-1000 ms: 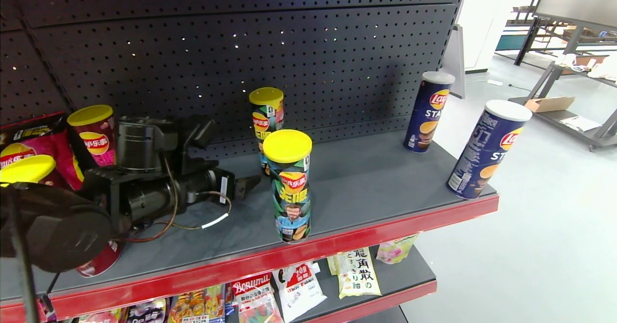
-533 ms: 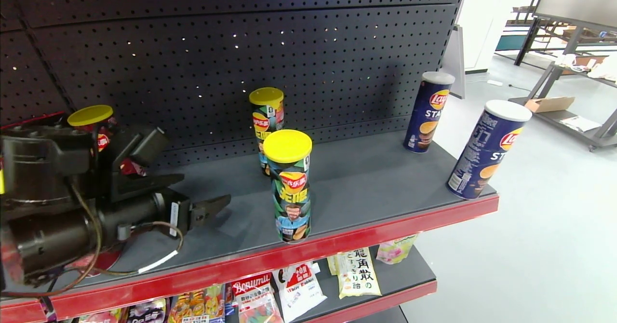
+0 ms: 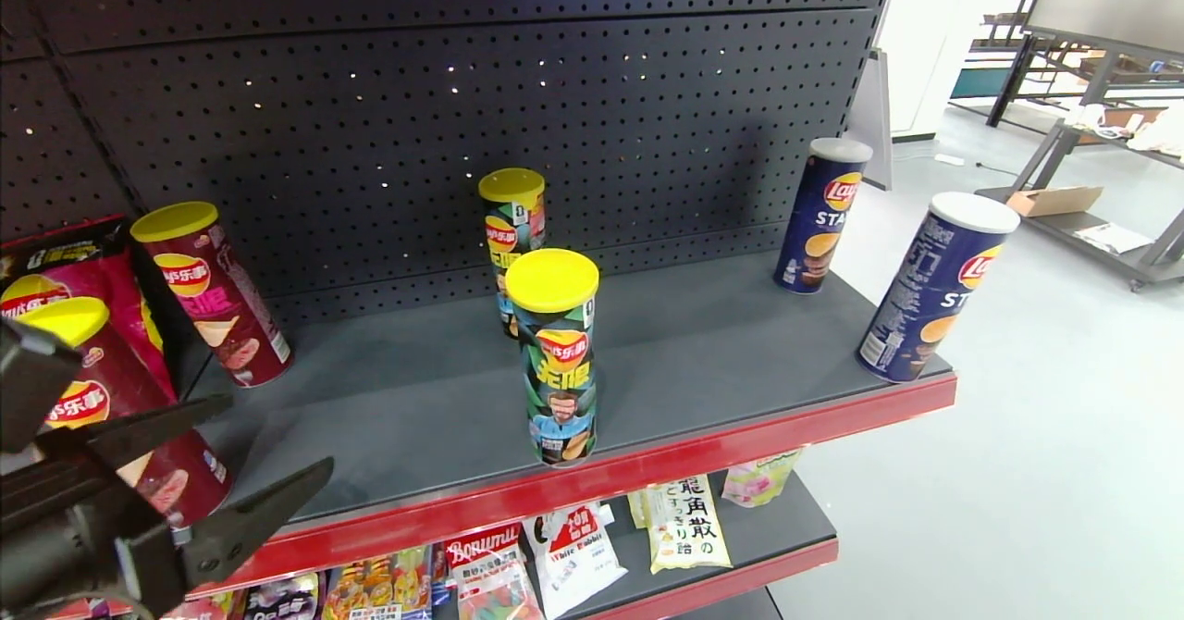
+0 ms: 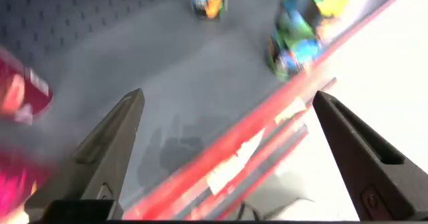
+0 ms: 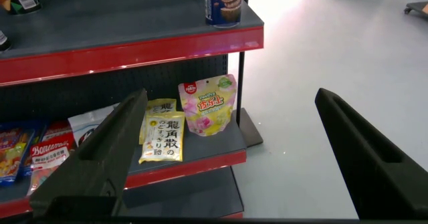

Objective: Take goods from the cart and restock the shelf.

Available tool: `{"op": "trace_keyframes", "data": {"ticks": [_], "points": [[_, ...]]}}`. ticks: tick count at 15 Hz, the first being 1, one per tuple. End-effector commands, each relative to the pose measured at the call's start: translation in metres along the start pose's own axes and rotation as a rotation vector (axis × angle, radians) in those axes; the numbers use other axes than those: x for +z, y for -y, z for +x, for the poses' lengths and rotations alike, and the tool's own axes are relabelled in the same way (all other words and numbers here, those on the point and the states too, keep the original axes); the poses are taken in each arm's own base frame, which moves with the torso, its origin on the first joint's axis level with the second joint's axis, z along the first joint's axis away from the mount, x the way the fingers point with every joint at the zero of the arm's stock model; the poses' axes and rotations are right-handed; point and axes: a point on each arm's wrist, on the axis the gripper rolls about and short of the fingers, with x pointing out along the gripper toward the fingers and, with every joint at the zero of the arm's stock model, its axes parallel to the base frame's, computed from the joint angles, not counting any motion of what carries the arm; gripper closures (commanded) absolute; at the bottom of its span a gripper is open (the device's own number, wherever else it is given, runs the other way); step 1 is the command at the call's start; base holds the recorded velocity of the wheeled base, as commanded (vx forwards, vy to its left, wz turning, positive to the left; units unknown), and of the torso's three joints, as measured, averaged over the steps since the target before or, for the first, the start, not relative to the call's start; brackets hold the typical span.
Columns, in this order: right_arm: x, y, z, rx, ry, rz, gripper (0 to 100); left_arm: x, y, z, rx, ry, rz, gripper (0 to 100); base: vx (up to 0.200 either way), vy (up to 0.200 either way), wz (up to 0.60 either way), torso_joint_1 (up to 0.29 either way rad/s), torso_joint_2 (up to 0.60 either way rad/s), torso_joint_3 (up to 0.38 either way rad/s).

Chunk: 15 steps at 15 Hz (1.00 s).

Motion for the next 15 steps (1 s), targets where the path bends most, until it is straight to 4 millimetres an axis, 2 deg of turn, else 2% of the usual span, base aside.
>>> {"op": "trace_keyframes", "data": {"ticks": [1, 2, 4, 8, 12, 15], "points": [[0.0, 0.0, 0.0, 0.002, 0.0, 0.0, 0, -0.015, 0.008, -0.069, -0.008, 0.131, 0.013, 0, 0.0, 0.0, 0.0, 0.0, 0.0, 0.0], [0.0, 0.0, 0.0, 0.0, 0.0, 0.0, 0, -0.027, 0.01, -0.089, -0.008, 0.15, 0.011, 0, 0.0, 0.0, 0.0, 0.0, 0.0, 0.0], [0.0, 0.0, 0.0, 0.002, 0.0, 0.0, 0, -0.045, 0.013, -0.107, -0.007, 0.19, 0.015, 0, 0.0, 0.0, 0.0, 0.0, 0.0, 0.0], [0.0, 0.0, 0.0, 0.002, 0.0, 0.0, 0, -0.07, 0.015, -0.115, 0.016, 0.215, 0.014, 0, 0.0, 0.0, 0.0, 0.0, 0.0, 0.0], [0.0, 0.0, 0.0, 0.005, 0.0, -0.005, 0, -0.08, 0.015, -0.116, 0.034, 0.199, 0.01, 0, 0.0, 0.0, 0.0, 0.0, 0.0, 0.0], [0.0, 0.0, 0.0, 0.008, 0.0, -0.008, 0, -0.097, 0.015, -0.118, 0.045, 0.205, 0.01, 0, 0.0, 0.0, 0.0, 0.0, 0.0, 0.0]]}}
